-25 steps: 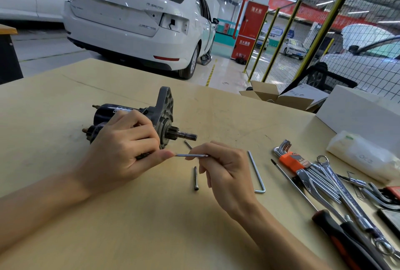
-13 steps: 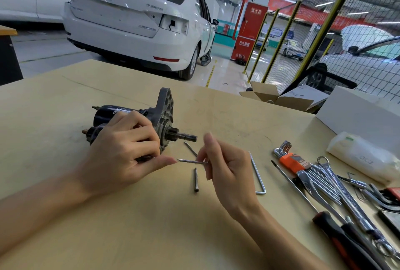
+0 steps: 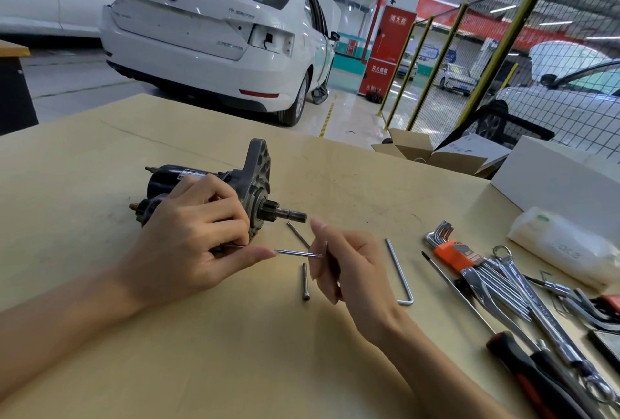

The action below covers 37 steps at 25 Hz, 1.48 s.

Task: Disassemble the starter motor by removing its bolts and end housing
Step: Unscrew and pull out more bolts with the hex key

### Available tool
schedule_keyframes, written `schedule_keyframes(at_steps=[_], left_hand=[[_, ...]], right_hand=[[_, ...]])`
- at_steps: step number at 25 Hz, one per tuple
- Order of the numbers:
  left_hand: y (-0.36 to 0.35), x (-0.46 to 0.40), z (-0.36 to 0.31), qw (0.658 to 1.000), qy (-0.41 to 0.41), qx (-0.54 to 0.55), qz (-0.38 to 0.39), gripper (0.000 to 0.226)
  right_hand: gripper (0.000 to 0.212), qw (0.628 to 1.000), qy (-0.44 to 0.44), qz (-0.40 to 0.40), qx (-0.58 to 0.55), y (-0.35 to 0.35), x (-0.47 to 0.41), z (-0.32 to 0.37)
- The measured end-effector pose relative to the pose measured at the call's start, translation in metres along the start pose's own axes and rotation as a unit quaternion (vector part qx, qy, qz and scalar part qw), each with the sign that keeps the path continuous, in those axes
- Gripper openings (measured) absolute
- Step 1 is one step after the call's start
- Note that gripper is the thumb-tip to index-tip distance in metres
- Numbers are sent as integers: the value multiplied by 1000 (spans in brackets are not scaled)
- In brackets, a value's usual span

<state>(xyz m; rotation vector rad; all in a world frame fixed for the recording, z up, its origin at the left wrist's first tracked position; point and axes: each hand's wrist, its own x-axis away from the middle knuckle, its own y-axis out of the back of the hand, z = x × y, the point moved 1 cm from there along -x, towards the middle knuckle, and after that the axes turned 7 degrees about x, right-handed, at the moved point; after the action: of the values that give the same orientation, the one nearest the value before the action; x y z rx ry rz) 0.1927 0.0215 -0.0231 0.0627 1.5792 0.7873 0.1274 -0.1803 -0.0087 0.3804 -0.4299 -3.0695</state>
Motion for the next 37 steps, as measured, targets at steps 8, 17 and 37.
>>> schedule_keyframes(at_steps=[8,17,37], left_hand=[[-1,0,2,1000,-1,0,-1,49],[-1,0,2,1000,5,-2,1,47],[2,-3,-1,999,29,33,2,43]], right_hand=[[29,996,64,67,1,0,1,-3],[31,997,60,38,27,2,-1,-5],[19,988,58,-45,137,1,-4,-12]])
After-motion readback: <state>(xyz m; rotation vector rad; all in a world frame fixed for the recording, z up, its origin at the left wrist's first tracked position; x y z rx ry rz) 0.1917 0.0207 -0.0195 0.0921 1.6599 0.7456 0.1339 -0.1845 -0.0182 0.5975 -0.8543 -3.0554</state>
